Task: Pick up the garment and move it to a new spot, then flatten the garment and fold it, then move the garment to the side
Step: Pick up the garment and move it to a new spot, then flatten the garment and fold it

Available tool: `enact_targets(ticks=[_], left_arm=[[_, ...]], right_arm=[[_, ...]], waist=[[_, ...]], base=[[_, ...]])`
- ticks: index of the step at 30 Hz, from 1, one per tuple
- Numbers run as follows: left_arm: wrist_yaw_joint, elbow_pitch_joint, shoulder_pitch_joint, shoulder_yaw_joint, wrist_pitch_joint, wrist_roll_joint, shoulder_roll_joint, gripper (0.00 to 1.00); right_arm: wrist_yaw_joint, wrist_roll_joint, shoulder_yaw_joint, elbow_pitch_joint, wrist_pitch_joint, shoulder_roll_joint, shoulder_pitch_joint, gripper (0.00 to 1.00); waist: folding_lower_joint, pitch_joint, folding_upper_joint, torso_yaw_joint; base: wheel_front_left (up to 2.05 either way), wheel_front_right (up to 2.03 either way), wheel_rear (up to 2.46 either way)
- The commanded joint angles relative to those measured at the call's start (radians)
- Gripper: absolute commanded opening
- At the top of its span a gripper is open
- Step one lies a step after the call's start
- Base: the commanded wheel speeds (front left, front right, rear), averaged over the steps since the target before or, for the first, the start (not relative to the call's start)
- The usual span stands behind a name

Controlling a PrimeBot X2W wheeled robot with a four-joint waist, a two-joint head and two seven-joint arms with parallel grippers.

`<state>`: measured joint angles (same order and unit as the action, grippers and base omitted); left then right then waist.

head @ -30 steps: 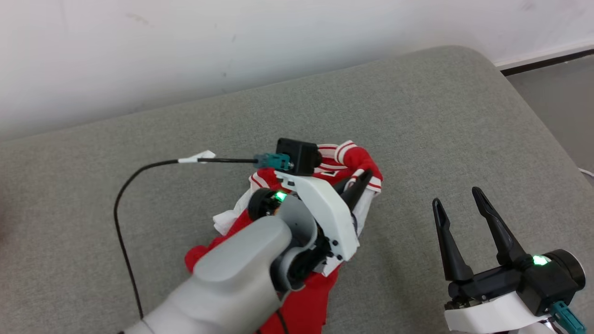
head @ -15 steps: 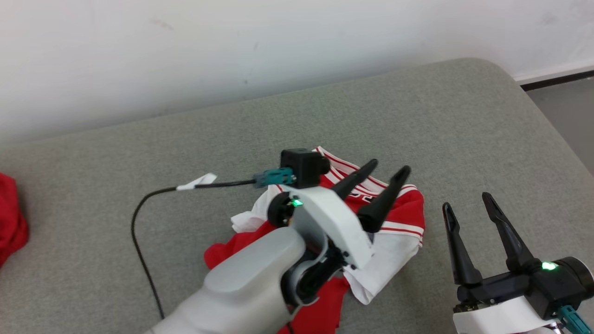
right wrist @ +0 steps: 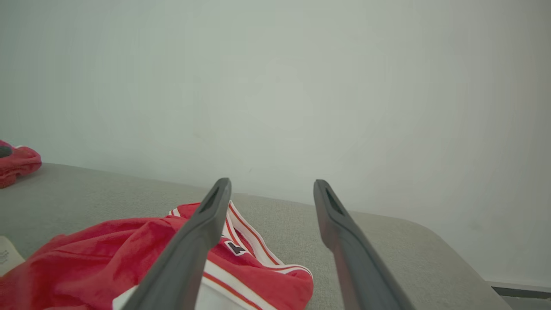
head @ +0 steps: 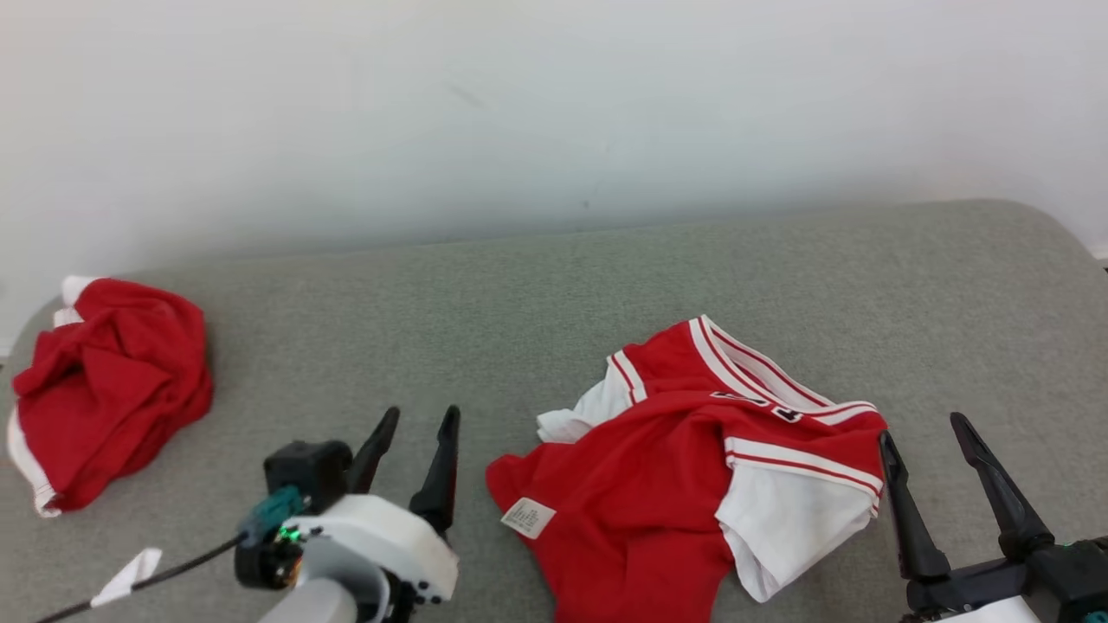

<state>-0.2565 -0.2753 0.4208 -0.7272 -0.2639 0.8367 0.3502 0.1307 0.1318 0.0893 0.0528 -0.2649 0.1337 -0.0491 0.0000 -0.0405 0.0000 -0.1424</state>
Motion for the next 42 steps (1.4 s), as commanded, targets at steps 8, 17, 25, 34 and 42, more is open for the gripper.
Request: enact_targets(ticks=[8, 17, 25, 34, 42], left_arm=[[0.037, 0.073, -0.248, 0.234, -0.001, -0.204, -0.024, 1.0], [0.126, 0.14, -0.432, 0.431, -0.001, -0.461, -0.071, 1.0], [0.223, 0.183, -0.545, 0.544, -0.001, -0.603, -0.13, 1.0], [0.3, 0.181, -0.584, 0.65, -0.001, -0.678, -0.201, 1.0], [0.34, 0.175, -0.581, 0.708, -0.001, -0.713, -0.243, 1.0]], right_arm=[[0.0, -0.005, -0.023, 0.023, 0.001, 0.003, 0.045, 1.0], [0.0, -0.005, -0.061, 0.058, 0.001, -0.037, 0.093, 1.0], [0.0, 0.003, -0.1, 0.089, 0.001, -0.06, 0.124, 1.0], [0.0, 0.004, -0.12, 0.115, 0.001, -0.069, 0.141, 1.0], [0.0, 0.004, -0.11, 0.134, 0.001, -0.074, 0.15, 1.0]], waist=[[0.0, 0.042, 0.0, 0.103], [0.0, 0.057, 0.0, 0.111], [0.0, 0.075, 0.0, 0.088], [0.0, 0.094, 0.0, 0.065], [0.0, 0.099, 0.0, 0.042]], base=[[0.0, 0.0, 0.0], [0.0, 0.0, 0.0], [0.0, 0.0, 0.0], [0.0, 0.0, 0.0], [0.0, 0.0, 0.0]])
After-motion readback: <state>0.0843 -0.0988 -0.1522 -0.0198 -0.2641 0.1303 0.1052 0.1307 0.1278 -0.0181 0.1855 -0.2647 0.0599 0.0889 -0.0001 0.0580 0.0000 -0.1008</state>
